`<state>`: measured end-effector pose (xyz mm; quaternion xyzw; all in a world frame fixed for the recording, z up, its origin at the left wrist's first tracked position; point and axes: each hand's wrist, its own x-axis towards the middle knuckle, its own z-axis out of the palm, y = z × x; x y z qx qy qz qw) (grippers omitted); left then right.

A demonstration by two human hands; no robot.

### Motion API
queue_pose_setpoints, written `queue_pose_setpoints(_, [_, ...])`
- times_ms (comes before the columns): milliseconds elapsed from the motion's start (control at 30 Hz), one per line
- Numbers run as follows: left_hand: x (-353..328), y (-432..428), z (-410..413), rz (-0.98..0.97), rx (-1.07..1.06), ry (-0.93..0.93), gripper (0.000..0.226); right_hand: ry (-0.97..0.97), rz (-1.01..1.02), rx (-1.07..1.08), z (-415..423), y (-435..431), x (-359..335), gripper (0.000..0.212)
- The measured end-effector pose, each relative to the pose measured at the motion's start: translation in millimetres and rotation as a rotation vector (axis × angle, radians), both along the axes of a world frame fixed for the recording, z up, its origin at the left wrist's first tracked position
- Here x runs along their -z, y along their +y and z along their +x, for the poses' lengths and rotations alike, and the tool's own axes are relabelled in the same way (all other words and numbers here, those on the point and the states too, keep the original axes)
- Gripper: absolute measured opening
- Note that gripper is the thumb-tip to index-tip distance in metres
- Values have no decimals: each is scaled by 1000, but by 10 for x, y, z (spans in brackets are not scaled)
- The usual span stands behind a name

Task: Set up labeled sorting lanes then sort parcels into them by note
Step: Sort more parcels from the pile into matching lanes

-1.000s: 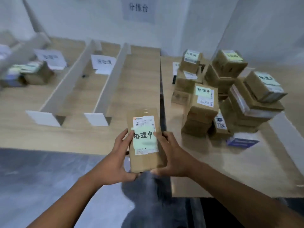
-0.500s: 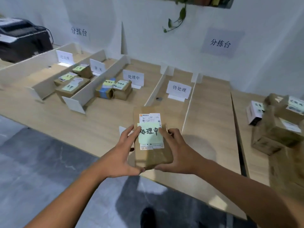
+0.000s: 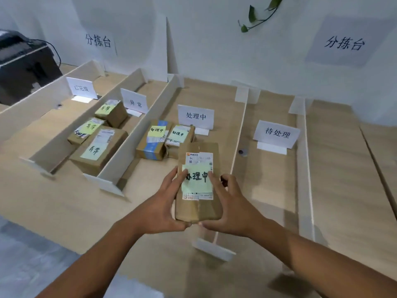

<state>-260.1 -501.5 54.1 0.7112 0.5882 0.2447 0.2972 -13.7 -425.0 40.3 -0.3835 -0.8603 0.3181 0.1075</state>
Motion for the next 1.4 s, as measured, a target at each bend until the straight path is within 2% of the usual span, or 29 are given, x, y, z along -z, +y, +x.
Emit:
queue_pose_setpoints(433, [1080, 2164, -734, -249, 254, 23, 141, -251, -152, 297, -882, 1453, 828, 131])
queue_pose_setpoints(600, [1627, 2504, -750, -261, 255, 6, 143, -377, -215, 356, -1092, 1756, 1235, 131])
queue_pose_setpoints(800, [1970, 2568, -664, -284, 208, -43, 135, -398, -239, 430, -1199, 1847, 1471, 124])
queue_pose_setpoints(933, [1898, 2540, -644, -329, 164, -61, 129, -378, -255, 418, -1175, 1862, 1457, 124])
queue_pose_setpoints(1033, [1758, 2441, -584, -269, 146, -5, 122, -380, -206, 424, -1178, 1797, 1309, 122])
queue_pose_setpoints(1167, [1462, 2177, -519, -239, 133, 168, 113, -195, -155, 528, -1086, 1454, 941, 110])
queue_pose_setpoints(1267, [1196, 1963, -359, -201, 78, 139, 103, -64, -26, 596, -707, 1053, 619, 94])
queue_pose_setpoints(1400, [815, 1675, 243, -197, 100, 167, 90, -24, 5, 639, 266, 380, 291, 86])
